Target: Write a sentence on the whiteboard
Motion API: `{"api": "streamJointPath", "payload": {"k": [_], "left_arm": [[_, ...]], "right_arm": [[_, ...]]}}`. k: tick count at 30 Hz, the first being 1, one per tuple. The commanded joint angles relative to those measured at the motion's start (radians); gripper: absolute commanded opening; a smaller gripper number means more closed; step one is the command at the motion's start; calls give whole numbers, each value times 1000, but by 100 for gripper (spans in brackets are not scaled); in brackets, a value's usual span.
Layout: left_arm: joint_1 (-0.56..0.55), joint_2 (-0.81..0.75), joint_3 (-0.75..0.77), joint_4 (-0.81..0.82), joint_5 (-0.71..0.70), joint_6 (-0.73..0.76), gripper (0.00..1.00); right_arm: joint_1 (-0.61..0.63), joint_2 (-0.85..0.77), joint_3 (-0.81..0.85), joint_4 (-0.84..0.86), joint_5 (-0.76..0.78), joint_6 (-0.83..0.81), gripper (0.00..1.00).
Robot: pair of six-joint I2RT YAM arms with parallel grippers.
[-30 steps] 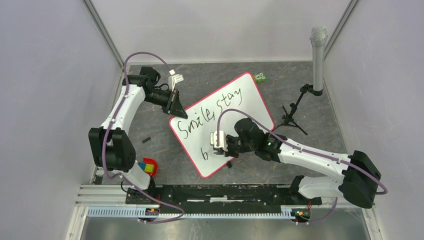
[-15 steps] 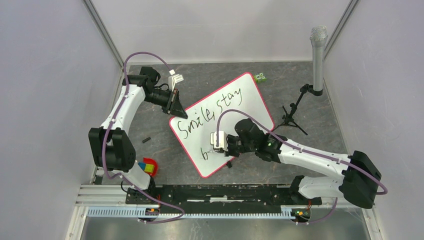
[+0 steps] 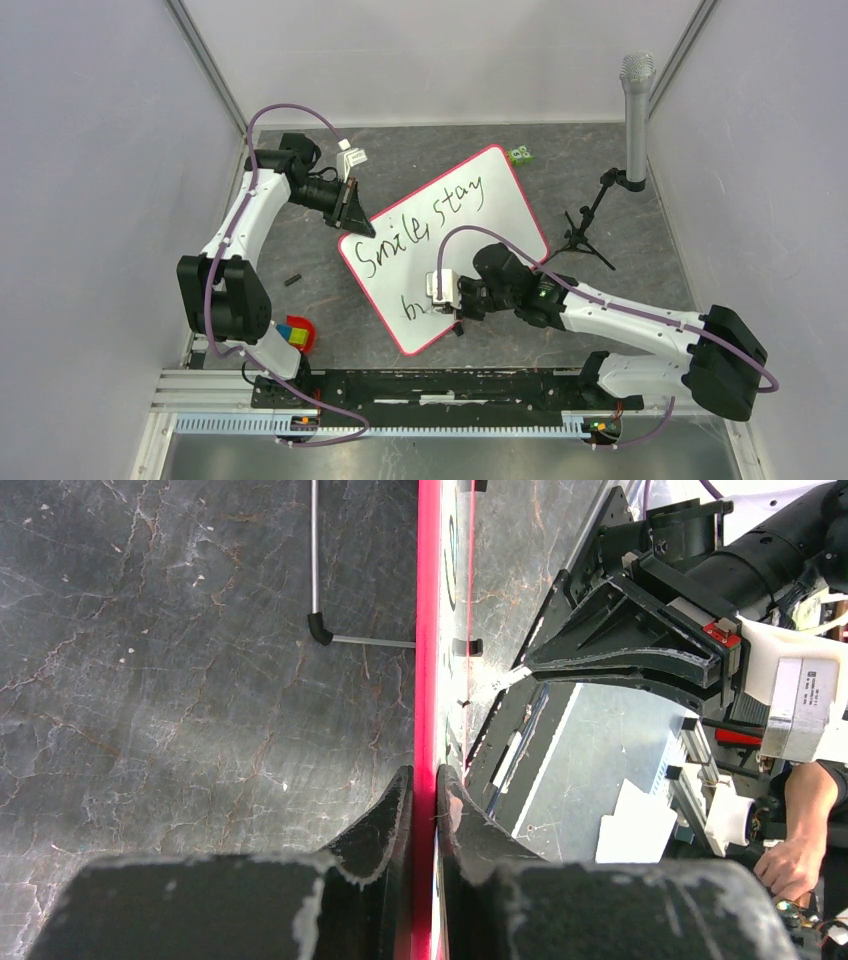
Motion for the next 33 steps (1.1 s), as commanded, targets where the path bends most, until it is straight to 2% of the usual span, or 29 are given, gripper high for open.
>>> {"api": "streamJointPath", "payload": {"k": [1,15,25,33], "left_arm": [[-7,3,7,9,-40,47,2],[-7,1,10,9,-40,44,2],[-7,3,14,8,-42,42,2],[-6,11,20,8,-39,41,2]], "right_arm": [[-12,5,68,17,28,-5,0],[-43,-21,87,-35,-24,-17,0],[-61,13,87,-16,40,-33,0],[-106,0,72,-49,2,-33,0]]}}
